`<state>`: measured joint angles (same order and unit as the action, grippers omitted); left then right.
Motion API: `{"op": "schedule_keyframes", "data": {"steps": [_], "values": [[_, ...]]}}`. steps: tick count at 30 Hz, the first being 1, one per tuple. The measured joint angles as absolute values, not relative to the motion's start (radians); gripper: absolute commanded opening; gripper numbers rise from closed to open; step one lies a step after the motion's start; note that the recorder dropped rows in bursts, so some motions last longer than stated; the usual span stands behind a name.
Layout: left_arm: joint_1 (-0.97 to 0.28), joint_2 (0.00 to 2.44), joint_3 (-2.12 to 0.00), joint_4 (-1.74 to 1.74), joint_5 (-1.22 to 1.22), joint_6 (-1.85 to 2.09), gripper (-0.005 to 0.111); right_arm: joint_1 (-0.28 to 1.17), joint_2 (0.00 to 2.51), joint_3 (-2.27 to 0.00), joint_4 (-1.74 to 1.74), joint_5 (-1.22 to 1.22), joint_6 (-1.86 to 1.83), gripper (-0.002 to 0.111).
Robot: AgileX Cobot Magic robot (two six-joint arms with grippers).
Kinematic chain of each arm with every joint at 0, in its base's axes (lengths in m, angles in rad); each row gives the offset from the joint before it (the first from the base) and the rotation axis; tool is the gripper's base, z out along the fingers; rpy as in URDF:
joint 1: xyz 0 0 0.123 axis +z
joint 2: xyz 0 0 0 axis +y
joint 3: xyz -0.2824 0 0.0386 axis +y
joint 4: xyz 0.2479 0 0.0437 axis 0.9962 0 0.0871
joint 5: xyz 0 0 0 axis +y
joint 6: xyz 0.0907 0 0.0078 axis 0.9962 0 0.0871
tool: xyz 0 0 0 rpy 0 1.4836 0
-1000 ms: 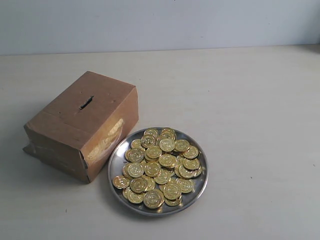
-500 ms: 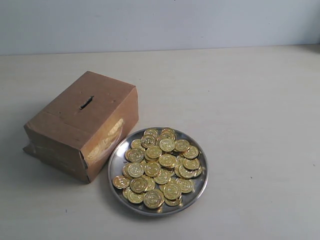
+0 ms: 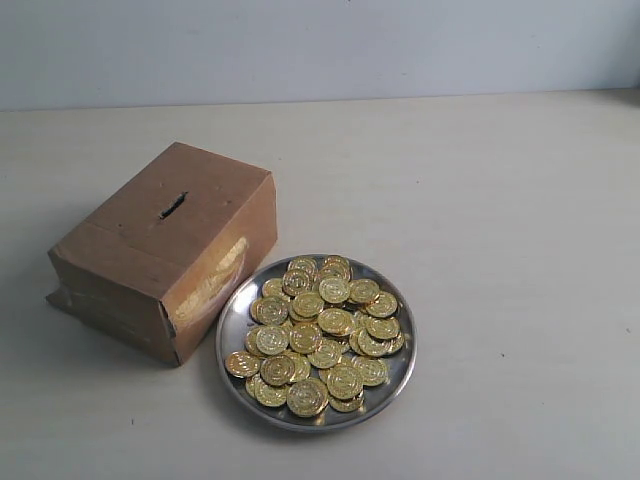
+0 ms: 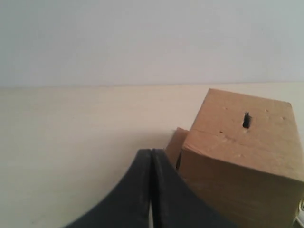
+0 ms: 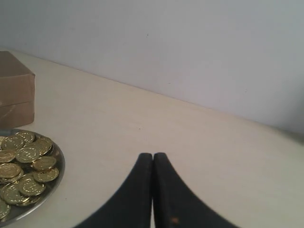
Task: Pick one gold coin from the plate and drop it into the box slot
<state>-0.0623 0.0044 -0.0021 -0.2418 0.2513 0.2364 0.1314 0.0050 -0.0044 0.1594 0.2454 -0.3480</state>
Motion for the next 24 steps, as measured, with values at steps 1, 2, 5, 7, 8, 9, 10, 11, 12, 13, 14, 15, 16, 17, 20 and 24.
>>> {"op": "schedule_keyframes", "data": {"steps": [1, 2, 5, 7, 8, 9, 10, 11, 12, 13, 14, 15, 16, 17, 20, 24], "values": [[-0.062, 0.004, -0.002, -0.249, 0.273, 0.233, 0.0, 0.131, 0.005, -0.004, 0.162, 0.25, -0.339, 0.0], [-0.062, 0.004, -0.002, -0.252, 0.291, 0.232, 0.0, 0.131, 0.005, -0.004, 0.161, 0.252, -0.333, 0.0], [-0.062, 0.004, 0.0, -0.257, 0.32, 0.228, 0.0, 0.131, 0.005, -0.004, 0.162, 0.254, -0.321, 0.0], [-0.062, 0.004, 0.0, -0.257, 0.324, 0.228, 0.0, 0.131, 0.005, -0.004, 0.162, 0.257, -0.321, 0.0], [-0.062, 0.004, 0.0, -0.257, 0.326, 0.228, 0.0, 0.131, 0.005, -0.004, 0.16, 0.258, -0.32, 0.0], [-0.062, 0.004, 0.0, -0.257, 0.326, 0.228, 0.0, 0.131, 0.005, -0.004, 0.154, 0.258, -0.32, 0.0], [-0.062, 0.004, 0.0, -0.257, 0.326, 0.228, 0.0, 0.131, 0.005, -0.004, 0.146, 0.258, -0.32, 0.0], [-0.062, 0.004, 0.0, -0.257, 0.328, 0.228, 0.0, 0.131, 0.005, -0.004, 0.143, 0.26, -0.32, 0.0], [-0.062, 0.004, 0.0, -0.257, 0.33, 0.228, 0.0, 0.131, 0.005, -0.004, 0.14, 0.26, -0.318, 0.0], [-0.062, 0.004, 0.0, -0.257, 0.33, 0.228, 0.0, 0.131, 0.005, -0.004, 0.14, 0.26, -0.308, 0.0], [-0.062, 0.004, 0.0, -0.257, 0.332, 0.228, 0.0, 0.131, 0.005, -0.004, 0.14, 0.262, -0.29, 0.0], [-0.062, 0.004, 0.0, -0.257, 0.332, 0.228, 0.0, 0.131, 0.005, -0.004, 0.14, 0.264, -0.27, 0.0], [-0.062, 0.004, 0.0, -0.257, 0.332, 0.228, 0.0, 0.131, 0.005, -0.004, 0.14, 0.263, -0.238, 0.0], [-0.062, 0.004, 0.0, -0.257, 0.332, 0.228, 0.0, 0.131, 0.005, -0.004, 0.14, 0.265, -0.205, 0.0], [-0.062, 0.004, 0.0, -0.257, 0.332, 0.228, 0.0, 0.131, 0.005, -0.004, 0.14, 0.272, -0.138, 0.0], [-0.062, 0.004, 0.0, -0.257, 0.332, 0.228, 0.0, 0.131, 0.005, -0.004, 0.133, 0.286, -0.119, 0.0]]}}
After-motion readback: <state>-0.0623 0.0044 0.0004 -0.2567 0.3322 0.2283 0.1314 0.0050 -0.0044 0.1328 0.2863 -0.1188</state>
